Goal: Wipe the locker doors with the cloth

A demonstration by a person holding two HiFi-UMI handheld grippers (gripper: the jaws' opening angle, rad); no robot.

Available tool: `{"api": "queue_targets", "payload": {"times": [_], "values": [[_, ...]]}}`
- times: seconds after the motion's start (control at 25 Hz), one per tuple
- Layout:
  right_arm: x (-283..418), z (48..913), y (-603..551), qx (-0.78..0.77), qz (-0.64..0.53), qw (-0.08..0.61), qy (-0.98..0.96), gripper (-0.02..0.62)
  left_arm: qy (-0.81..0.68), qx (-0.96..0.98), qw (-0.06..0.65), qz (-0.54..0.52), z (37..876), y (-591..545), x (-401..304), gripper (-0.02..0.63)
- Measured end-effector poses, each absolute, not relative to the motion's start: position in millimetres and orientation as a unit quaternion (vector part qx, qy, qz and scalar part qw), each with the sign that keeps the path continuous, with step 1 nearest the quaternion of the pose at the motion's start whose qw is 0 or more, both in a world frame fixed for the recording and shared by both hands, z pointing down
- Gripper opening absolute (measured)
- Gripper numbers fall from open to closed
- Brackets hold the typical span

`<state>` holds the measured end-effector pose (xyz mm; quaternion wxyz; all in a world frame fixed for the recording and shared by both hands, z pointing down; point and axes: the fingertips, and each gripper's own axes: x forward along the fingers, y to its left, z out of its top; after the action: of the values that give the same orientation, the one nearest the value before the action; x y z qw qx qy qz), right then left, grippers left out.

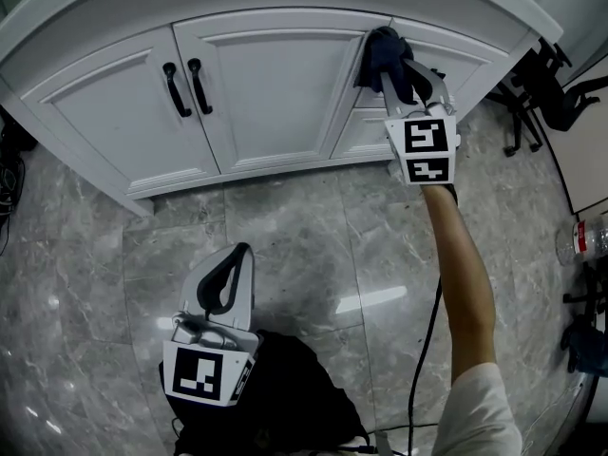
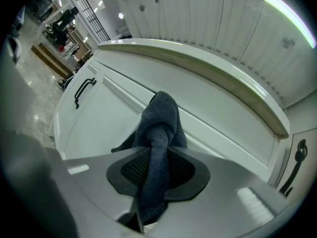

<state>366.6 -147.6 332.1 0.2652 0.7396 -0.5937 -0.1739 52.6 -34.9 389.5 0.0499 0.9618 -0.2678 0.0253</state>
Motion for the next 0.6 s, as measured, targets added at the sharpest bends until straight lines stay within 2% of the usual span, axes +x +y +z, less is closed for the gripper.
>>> {"api": "queue_targets", "payload": {"times": [0.44, 0.6], "values": [[428.6, 336.1, -131.0, 0.792, -0.132, 0.211, -0.558, 0.083, -0.273, 0.960, 0.056, 0.032, 395.5, -37.4, 47.0, 0.002], [425.9, 358.2, -132.3, 0.788, -0.130, 0.228, -0.556, 0.081, -0.277, 0.959, 0.057, 0.034, 398.3, -40.7, 44.9, 0.002]]}}
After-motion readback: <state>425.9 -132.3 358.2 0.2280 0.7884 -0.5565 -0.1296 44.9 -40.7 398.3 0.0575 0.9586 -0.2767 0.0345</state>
